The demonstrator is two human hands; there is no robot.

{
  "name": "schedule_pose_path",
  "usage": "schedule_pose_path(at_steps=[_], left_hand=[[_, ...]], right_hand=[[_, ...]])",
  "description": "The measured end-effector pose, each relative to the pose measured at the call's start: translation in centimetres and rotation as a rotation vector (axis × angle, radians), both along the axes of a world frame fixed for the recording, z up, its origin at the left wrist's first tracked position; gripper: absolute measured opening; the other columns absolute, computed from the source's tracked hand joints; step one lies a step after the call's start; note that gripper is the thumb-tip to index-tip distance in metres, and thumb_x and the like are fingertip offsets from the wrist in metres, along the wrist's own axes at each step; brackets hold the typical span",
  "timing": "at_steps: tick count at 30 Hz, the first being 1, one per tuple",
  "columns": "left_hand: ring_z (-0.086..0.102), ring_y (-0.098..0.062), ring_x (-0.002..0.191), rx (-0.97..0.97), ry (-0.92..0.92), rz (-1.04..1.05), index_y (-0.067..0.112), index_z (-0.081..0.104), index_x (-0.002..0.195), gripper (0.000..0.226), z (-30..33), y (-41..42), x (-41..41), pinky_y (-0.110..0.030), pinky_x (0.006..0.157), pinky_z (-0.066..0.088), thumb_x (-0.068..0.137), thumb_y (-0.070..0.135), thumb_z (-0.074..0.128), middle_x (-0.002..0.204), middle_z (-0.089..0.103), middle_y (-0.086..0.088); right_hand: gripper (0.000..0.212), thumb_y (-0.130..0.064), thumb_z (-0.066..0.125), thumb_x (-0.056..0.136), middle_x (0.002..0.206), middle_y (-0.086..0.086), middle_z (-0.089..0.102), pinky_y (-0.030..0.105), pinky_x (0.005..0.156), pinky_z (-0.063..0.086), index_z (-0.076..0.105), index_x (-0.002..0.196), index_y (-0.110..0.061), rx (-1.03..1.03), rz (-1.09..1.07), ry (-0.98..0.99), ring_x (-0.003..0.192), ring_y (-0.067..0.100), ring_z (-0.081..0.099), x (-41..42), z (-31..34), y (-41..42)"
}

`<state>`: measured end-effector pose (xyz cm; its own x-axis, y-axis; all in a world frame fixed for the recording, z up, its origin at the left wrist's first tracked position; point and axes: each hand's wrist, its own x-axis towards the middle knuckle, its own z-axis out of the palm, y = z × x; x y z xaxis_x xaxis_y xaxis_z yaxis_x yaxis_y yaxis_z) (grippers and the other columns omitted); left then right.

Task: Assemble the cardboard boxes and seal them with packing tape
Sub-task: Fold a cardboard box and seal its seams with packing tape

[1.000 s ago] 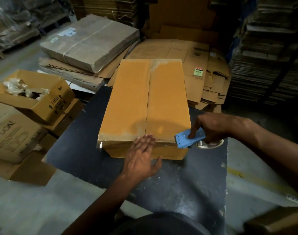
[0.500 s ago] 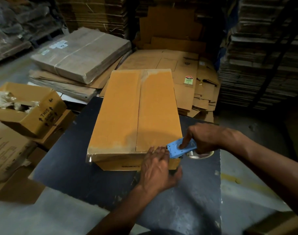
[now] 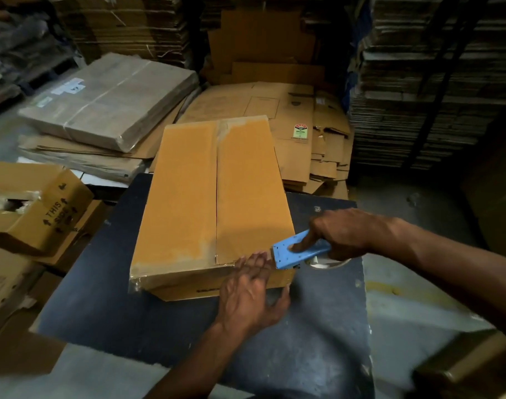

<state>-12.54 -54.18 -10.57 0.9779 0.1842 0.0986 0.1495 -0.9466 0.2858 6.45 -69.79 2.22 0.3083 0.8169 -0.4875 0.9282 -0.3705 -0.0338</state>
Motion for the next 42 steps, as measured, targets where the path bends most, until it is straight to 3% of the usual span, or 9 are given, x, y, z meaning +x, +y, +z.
schedule_pose_path(at_steps=[9,15,18,25,29,33,36,39,42], left_hand=[[0.056,-0.019,0.137,0.049,0.036,0.014,0.009,0.065,0.138,0.077,0.6,-0.3,0.2,-0.036,0.120,0.027,0.088,0.065,0.048,0.145,0.061,-0.007],[0.061,-0.026,0.132,0.132,0.020,-0.079,0.009,0.061,0.142,0.074,1.2,-1.8,1.1,-0.040,0.112,0.043,0.091,0.062,0.050,0.145,0.061,-0.011],[0.059,-0.026,0.134,0.145,0.026,-0.179,0.006,0.056,0.147,0.076,1.5,-3.4,3.1,-0.040,0.116,0.041,0.092,0.058,0.049,0.149,0.057,-0.014],[0.054,-0.021,0.139,0.171,0.105,-0.204,0.009,0.051,0.151,0.075,1.4,-2.9,4.3,-0.034,0.114,0.041,0.092,0.055,0.049,0.155,0.051,-0.009],[0.030,-0.016,0.154,0.165,0.155,-0.246,0.015,0.030,0.163,0.080,1.7,-3.0,4.4,-0.031,0.124,0.023,0.097,0.059,0.036,0.169,0.027,-0.004],[0.026,-0.013,0.156,0.156,0.140,-0.236,0.018,0.029,0.163,0.080,2.0,-2.9,4.4,-0.028,0.124,0.021,0.099,0.064,0.036,0.170,0.024,-0.001],[0.047,-0.014,0.144,0.179,0.115,-0.235,0.017,0.052,0.152,0.076,2.4,-3.0,4.6,-0.029,0.114,0.040,0.092,0.064,0.047,0.159,0.047,-0.001],[0.074,-0.020,0.099,0.237,0.127,-0.261,0.023,0.075,0.120,0.060,3.1,-1.2,5.9,-0.034,0.085,0.060,0.090,0.067,0.049,0.123,0.074,0.003],[0.073,-0.028,0.073,0.262,0.140,-0.318,0.024,0.078,0.106,0.053,3.8,0.3,7.3,-0.037,0.067,0.059,0.087,0.065,0.049,0.103,0.079,0.003]], right_hand=[[0.064,-0.031,0.063,0.100,0.135,-0.007,0.051,0.026,0.087,0.047,0.034,0.150,-0.059,-0.109,-0.003,-0.051,0.116,0.012,0.051,2.7,-0.2,-4.4],[0.064,-0.027,0.065,0.098,0.130,-0.007,0.052,0.025,0.081,0.045,0.038,0.150,-0.054,-0.061,-0.003,-0.068,0.111,0.010,0.050,2.6,-1.7,-4.4],[0.064,-0.026,0.065,0.098,0.126,-0.008,0.052,0.025,0.077,0.039,0.039,0.150,-0.053,-0.048,-0.025,-0.059,0.102,0.007,0.043,2.5,-2.1,-4.6],[0.066,-0.030,0.061,0.101,0.123,-0.006,0.048,0.030,0.088,0.051,0.030,0.151,-0.060,0.006,-0.043,0.014,0.110,0.013,0.051,3.2,-1.1,-7.4],[0.067,-0.029,0.062,0.100,0.132,-0.002,0.050,0.033,0.092,0.052,0.031,0.150,-0.062,-0.001,-0.074,-0.003,0.123,0.021,0.053,3.7,-1.1,-9.2],[0.064,-0.031,0.061,0.101,0.122,-0.009,0.048,0.024,0.077,0.040,0.032,0.150,-0.060,-0.057,-0.087,-0.034,0.109,0.011,0.051,3.8,-0.5,-10.2],[0.061,-0.029,0.065,0.098,0.133,-0.005,0.055,0.029,0.086,0.048,0.041,0.151,-0.047,-0.082,-0.044,-0.086,0.117,0.018,0.056,2.4,-1.4,-8.3],[0.049,-0.037,0.063,0.098,0.133,-0.003,0.061,0.034,0.087,0.051,0.051,0.145,-0.033,-0.089,-0.109,-0.046,0.117,0.023,0.061,1.6,-2.1,-6.2],[0.044,-0.047,0.064,0.097,0.128,-0.003,0.065,0.036,0.083,0.054,0.057,0.137,-0.030,-0.056,-0.184,-0.056,0.115,0.024,0.065,1.2,-1.7,-5.0]])
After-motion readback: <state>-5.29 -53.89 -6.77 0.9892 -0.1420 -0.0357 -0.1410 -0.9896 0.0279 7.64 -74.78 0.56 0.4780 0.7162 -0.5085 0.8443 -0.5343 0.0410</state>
